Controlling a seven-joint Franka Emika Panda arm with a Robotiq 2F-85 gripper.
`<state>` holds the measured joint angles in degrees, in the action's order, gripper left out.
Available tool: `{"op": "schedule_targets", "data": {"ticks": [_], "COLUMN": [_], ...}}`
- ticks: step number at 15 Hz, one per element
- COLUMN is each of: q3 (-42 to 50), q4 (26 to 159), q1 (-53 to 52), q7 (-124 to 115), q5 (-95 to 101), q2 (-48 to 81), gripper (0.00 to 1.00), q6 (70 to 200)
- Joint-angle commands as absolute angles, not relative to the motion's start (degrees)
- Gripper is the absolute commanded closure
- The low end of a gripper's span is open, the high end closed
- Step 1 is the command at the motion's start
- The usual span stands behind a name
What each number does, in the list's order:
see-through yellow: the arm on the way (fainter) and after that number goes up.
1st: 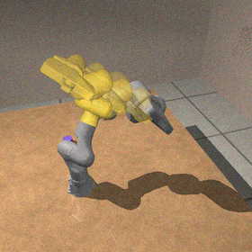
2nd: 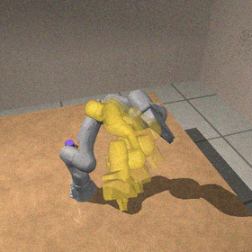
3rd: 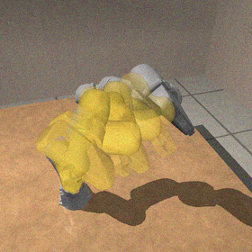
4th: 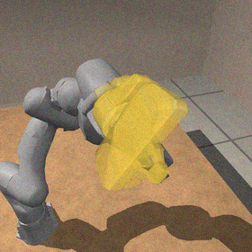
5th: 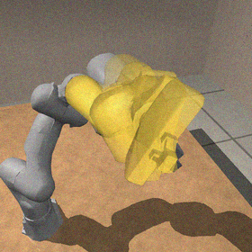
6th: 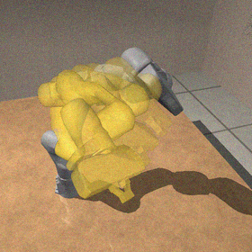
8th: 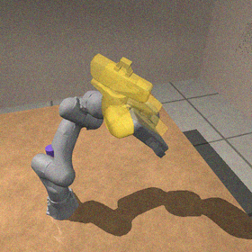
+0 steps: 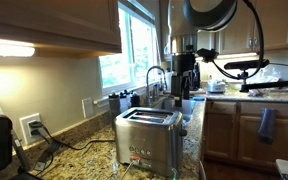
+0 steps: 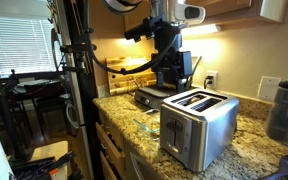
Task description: Put a slice of bread in the toaster and push the lever down
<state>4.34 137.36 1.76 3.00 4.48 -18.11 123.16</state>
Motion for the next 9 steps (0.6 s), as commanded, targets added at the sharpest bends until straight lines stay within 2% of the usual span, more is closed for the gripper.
{"op": "schedule_targets", "data": {"ticks": [1,9], "q3": [4.8,6.57], "q4": [142.71,147.56], "q1": [2.74,3.73], "q7": [3.3,3.87], "q5": [3.64,1.96], "q2": [-21.48,-20.73], "gripper": [0.0,0.0], "q6": [126.02,132.86]}}
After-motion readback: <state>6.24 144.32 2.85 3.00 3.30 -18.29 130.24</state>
